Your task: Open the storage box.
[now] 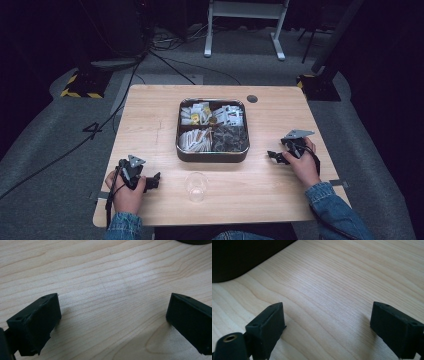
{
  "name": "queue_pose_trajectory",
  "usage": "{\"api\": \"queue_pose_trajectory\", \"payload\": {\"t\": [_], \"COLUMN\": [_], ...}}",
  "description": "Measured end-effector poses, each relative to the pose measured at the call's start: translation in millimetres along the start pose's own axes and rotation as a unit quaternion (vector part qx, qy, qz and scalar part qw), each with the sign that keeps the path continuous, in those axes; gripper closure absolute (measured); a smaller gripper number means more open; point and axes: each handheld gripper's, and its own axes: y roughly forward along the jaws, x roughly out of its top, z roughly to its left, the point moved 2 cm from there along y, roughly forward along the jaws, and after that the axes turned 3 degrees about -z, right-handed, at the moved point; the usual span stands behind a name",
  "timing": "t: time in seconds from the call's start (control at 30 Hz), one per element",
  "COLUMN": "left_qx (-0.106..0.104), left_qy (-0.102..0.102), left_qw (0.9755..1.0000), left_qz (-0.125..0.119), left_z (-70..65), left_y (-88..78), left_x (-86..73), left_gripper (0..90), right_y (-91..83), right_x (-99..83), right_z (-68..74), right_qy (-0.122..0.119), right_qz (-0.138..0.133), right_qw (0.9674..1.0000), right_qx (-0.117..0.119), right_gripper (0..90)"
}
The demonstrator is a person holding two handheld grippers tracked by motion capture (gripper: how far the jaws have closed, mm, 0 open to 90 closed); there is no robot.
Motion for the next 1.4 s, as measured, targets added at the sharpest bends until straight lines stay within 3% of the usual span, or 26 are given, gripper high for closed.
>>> {"api": "queue_pose_trajectory", "payload": {"t": [0.1,0.63,0.83,1.0,1.1,1.23,1.37,1.4], "left_qx": [-0.001,-0.002,-0.002,-0.004,-0.006,-0.008,-0.01,-0.011], "left_qy": [0.0,0.003,0.003,0.005,0.006,0.007,0.007,0.009], "left_qw": [1.0,1.0,1.0,1.0,1.0,0.9999,0.9999,0.9999], "left_qz": [0.0,-0.001,0.0,0.0,0.001,0.0,-0.001,0.002], "left_z": [-0.2,-1.3,-1.6,-1.4,-1.4,-1.4,-1.8,-1.8], "left_y": [0.0,-0.1,-0.1,-0.2,0.2,1.0,1.8,1.8], "left_x": [-0.1,-0.2,-0.1,-0.1,0.4,1.0,1.6,1.8], "left_gripper": [0.1,0.1,0.1,0.1,0.0,0.0,0.0,0.0], "right_y": [-0.1,-0.5,0.6,0.9,-0.6,-9.0,-14.3,-16.0], "right_x": [-0.1,-0.4,0.6,4.6,6.5,9.6,15.2,17.4], "right_z": [1.4,1.6,-3.8,-3.1,-2.6,-2.7,0.0,3.2], "right_qy": [-0.01,-0.013,-0.022,-0.021,-0.014,-0.007,-0.011,-0.013], "right_qz": [0.0,0.001,0.0,0.018,0.021,0.046,0.044,0.053], "right_qw": [0.9999,0.9998,0.9993,0.9992,0.9986,0.9972,0.9966,0.9951], "right_qx": [0.011,0.015,0.032,0.029,0.046,0.059,0.069,0.082], "right_gripper": [12.7,12.5,12.6,14.7,17.0,17.8,17.0,16.6]}}
